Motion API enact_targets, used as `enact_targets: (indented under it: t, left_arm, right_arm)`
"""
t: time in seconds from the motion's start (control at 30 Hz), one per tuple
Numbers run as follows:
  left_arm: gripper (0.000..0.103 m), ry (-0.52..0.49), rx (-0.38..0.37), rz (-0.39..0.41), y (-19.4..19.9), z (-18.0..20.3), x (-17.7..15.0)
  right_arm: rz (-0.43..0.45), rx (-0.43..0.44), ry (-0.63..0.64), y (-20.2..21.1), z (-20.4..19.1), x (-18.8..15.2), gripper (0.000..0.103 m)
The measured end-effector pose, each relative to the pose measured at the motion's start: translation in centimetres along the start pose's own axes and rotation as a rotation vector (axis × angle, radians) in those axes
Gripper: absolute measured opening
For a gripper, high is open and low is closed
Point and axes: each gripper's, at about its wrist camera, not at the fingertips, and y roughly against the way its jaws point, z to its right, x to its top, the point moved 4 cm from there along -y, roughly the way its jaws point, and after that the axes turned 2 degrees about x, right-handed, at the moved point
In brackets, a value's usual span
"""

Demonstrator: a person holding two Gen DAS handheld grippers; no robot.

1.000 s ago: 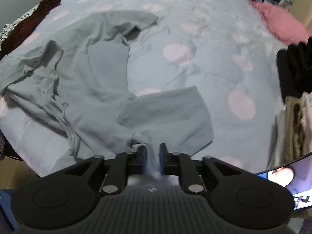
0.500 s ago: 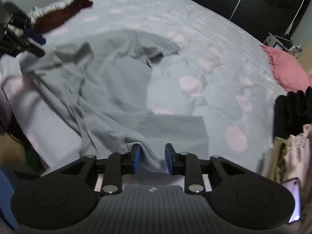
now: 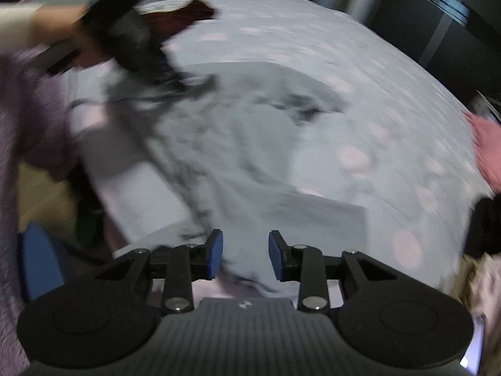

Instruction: Fold clothes

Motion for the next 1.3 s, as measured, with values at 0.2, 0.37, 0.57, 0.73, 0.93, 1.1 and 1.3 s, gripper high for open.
enact_targets:
  t: [0.2, 0.37, 0.57, 0.73, 0.93, 1.1, 1.3]
  left_arm:
    - [0.004, 0.025, 0.045, 0.016, 2.7, -2.9, 0.0]
    - [0.004, 0.066, 0.092, -0.01, 3.9, -5.8, -1.3]
    - [0.004, 0.14, 0.113, -0.025, 4.5, -8.3, -2.6]
    - [0.004, 0.148, 0.128, 0.008, 5.8, -8.6, -2.7]
    - [0.003, 0.183, 0.153, 0.102, 9.4, -9.6, -1.6]
    - [0.003, 0.177, 0.22, 0.269, 15.0, -10.2, 1.2]
    - [0.003, 0.219, 0.317, 0.534, 25.5, -12.0, 5.6]
  right_arm:
    - [-0.048, 0.065, 0.196, -3.0, -3.3, -0.8, 0.029]
    - [-0.096, 0.007, 0.365, -5.2, -3.7, -2.2, 0.025]
    - [-0.153, -0.064, 0.569, -7.8, -4.2, -3.8, 0.02]
    - [-0.096, -0.181, 0.507, -6.7, -2.8, -2.6, 0.004]
    - [0.1, -0.35, 0.214, -0.2, 2.6, 1.6, 0.003]
    - [0.297, -0.498, 0.058, 6.4, 6.0, 6.3, 0.002]
    - [0.529, -0.709, 0.018, 15.7, 7.9, 12.8, 0.002]
